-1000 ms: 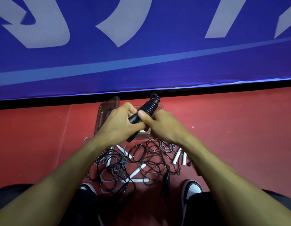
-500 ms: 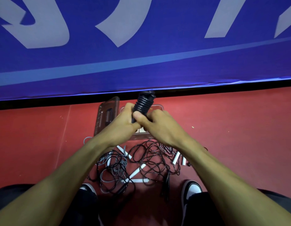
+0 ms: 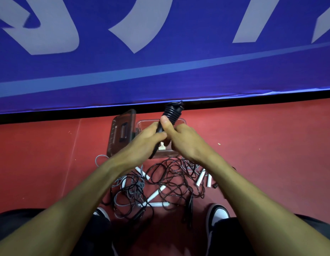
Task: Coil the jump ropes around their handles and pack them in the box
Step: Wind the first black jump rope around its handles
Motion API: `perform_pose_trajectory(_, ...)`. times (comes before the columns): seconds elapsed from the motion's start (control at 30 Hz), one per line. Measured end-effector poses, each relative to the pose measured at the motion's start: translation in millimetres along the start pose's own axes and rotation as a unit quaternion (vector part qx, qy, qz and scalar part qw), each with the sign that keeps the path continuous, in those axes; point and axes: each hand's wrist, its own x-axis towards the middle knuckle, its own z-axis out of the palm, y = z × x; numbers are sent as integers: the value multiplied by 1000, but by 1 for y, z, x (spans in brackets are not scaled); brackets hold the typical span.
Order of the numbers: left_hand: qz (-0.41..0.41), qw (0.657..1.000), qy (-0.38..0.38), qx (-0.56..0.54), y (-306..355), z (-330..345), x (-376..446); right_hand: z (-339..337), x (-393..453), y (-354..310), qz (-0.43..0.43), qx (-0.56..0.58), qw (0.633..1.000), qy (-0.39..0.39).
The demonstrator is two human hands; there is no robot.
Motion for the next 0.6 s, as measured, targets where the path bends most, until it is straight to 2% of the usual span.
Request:
perform_pose_trajectory(0.1, -9, 993, -3, -119, -3, -3, 0, -1, 3, 3, 6, 2, 1000, 5)
perform_pose_trajectory(0.23, 38, 998, 21, -44, -4, -12, 4, -1, 3, 6, -19, -12, 1000, 11)
perform_pose_trajectory(0.43, 15, 994, 108, -26, -4, -16, 4, 0, 6, 8, -22, -34, 999, -28)
perform_pose_trajectory(0.5, 15, 994, 109, -19, -4, -17, 4, -2, 3, 4, -27, -25, 999, -28)
perform_pose_trajectory(0.6, -10, 993, 76, -90, -2, -15, 3, -5, 1, -1, -42, -25, 999, -12)
